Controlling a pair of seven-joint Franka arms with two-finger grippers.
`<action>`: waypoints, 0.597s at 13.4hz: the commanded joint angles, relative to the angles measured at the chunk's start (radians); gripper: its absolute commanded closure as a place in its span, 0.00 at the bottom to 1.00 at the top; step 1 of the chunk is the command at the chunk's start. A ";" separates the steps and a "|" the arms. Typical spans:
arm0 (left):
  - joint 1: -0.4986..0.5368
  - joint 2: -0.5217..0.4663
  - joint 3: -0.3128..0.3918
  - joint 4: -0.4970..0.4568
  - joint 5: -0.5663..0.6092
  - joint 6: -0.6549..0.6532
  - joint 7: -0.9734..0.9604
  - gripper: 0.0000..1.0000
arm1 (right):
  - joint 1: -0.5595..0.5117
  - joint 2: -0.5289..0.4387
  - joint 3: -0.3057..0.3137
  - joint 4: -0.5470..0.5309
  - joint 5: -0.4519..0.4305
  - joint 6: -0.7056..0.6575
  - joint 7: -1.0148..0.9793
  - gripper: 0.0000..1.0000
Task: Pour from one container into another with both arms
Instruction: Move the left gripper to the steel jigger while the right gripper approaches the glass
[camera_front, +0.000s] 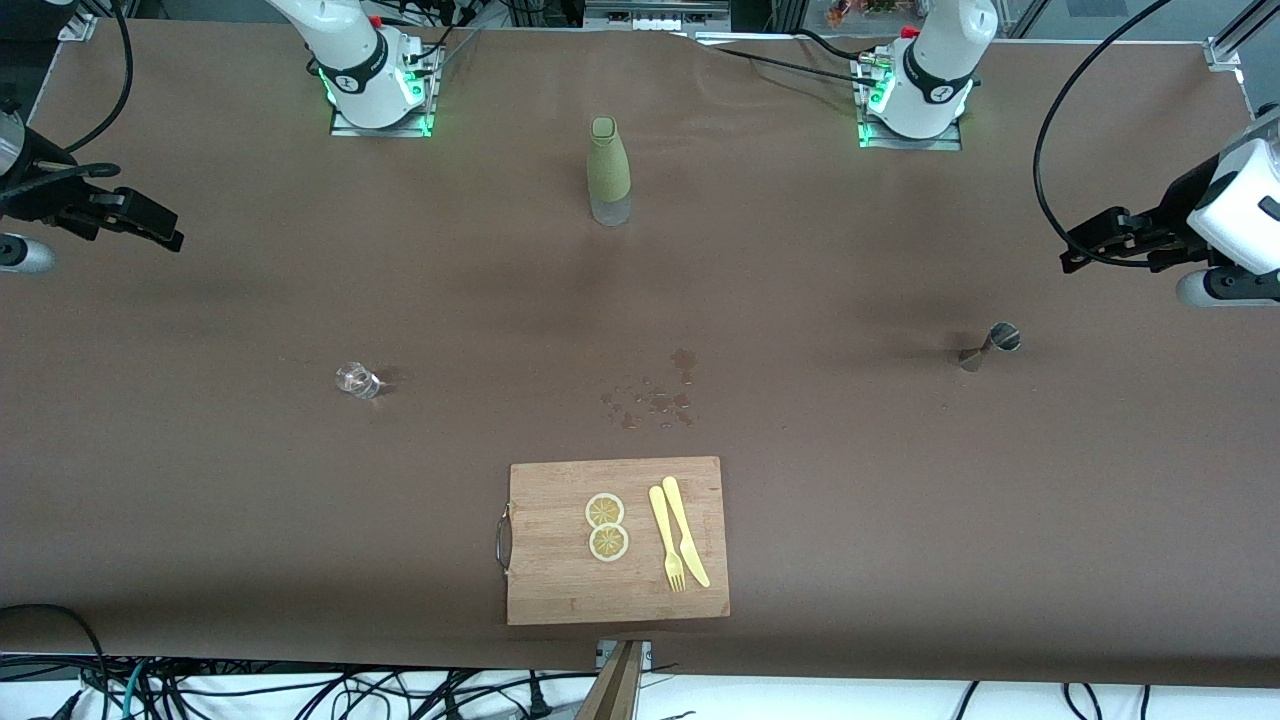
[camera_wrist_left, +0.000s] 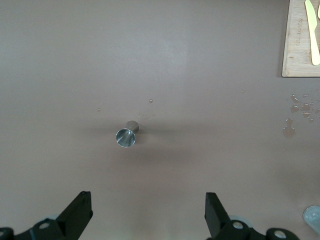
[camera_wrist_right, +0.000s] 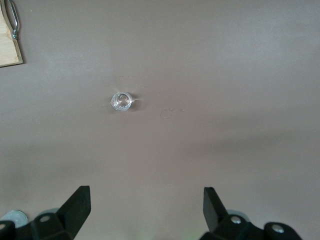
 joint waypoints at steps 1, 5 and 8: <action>-0.012 0.011 0.003 0.021 0.021 -0.003 0.000 0.00 | 0.003 0.011 -0.001 0.026 -0.015 -0.021 0.009 0.00; -0.012 0.012 0.001 0.022 0.017 -0.003 0.000 0.00 | 0.003 0.016 -0.001 0.026 -0.013 -0.023 0.003 0.00; -0.009 0.017 0.001 0.033 0.017 -0.006 0.000 0.00 | -0.001 0.022 -0.009 0.026 -0.009 -0.027 0.002 0.00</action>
